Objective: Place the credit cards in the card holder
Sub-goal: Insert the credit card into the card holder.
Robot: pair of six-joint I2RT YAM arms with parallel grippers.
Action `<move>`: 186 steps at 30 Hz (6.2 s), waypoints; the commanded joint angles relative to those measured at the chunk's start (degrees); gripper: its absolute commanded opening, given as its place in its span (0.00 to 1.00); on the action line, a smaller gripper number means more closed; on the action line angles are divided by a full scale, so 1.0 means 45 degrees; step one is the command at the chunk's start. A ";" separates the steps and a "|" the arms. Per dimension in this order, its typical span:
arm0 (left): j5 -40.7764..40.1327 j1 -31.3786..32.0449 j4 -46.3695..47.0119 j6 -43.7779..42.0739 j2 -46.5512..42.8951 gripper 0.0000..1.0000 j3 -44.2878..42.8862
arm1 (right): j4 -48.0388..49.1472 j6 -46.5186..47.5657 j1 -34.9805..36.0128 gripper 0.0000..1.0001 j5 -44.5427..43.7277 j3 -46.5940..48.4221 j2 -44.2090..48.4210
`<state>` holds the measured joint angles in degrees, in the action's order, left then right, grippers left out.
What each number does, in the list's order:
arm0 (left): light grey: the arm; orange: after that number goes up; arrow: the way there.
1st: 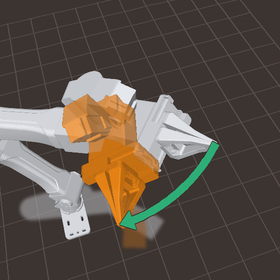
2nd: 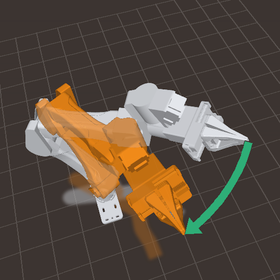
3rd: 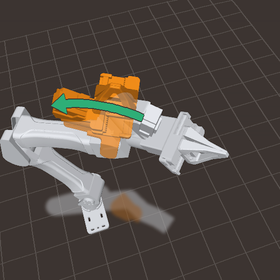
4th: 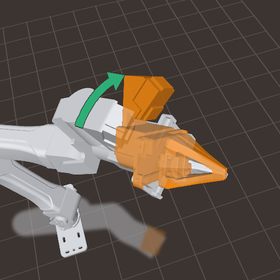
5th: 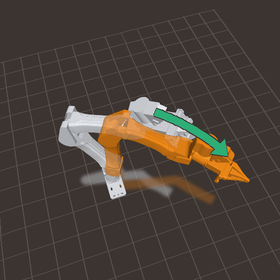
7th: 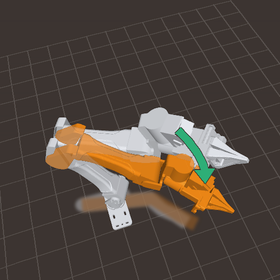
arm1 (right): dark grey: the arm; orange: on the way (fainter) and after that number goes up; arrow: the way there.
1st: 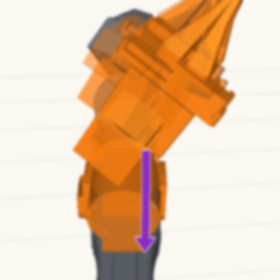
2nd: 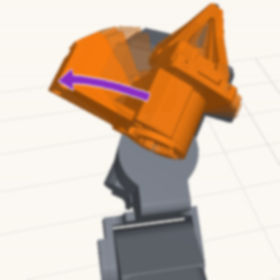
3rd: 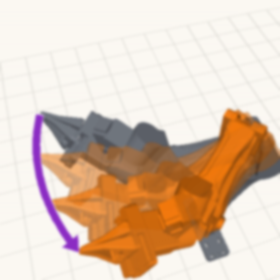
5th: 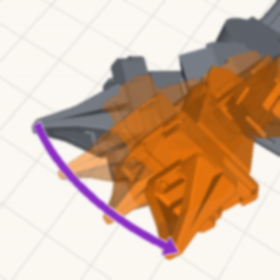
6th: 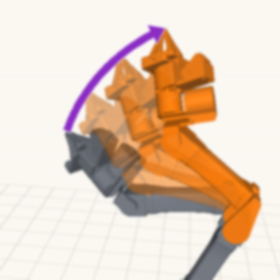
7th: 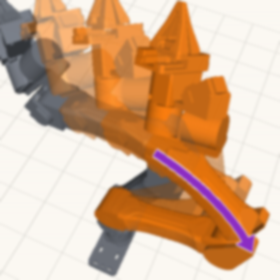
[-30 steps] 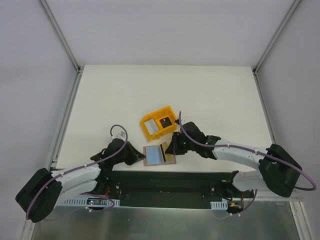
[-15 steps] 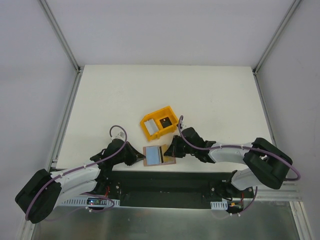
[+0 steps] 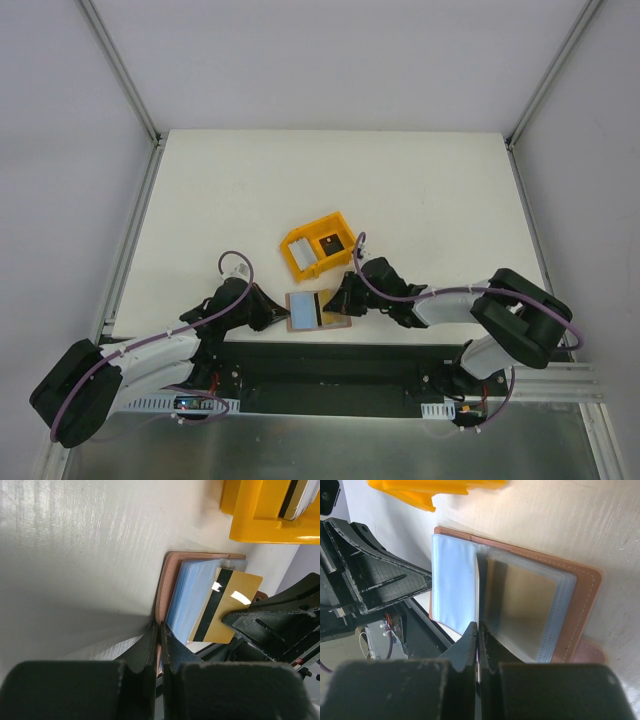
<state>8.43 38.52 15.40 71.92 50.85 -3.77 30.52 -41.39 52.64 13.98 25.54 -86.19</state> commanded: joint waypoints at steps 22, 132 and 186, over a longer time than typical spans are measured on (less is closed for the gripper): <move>-0.0271 -0.0065 -0.0414 0.0170 -0.0265 0.00 0.1209 | 0.1166 -0.0177 0.0001 0.01 -0.0723 -0.0460 -0.1002; -0.0114 -0.0065 -0.2192 -0.0046 -0.1984 0.00 0.1716 | -0.5532 0.0681 0.1856 0.45 -0.4239 0.3641 -0.0748; -0.0447 -0.0065 -0.2230 -0.0064 -0.1769 0.00 0.1228 | -0.6584 0.0993 0.2755 0.41 -0.3028 0.5145 -0.0946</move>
<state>8.38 38.52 6.70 72.64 43.05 -3.20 4.64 -38.89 64.10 1.67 46.48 -94.52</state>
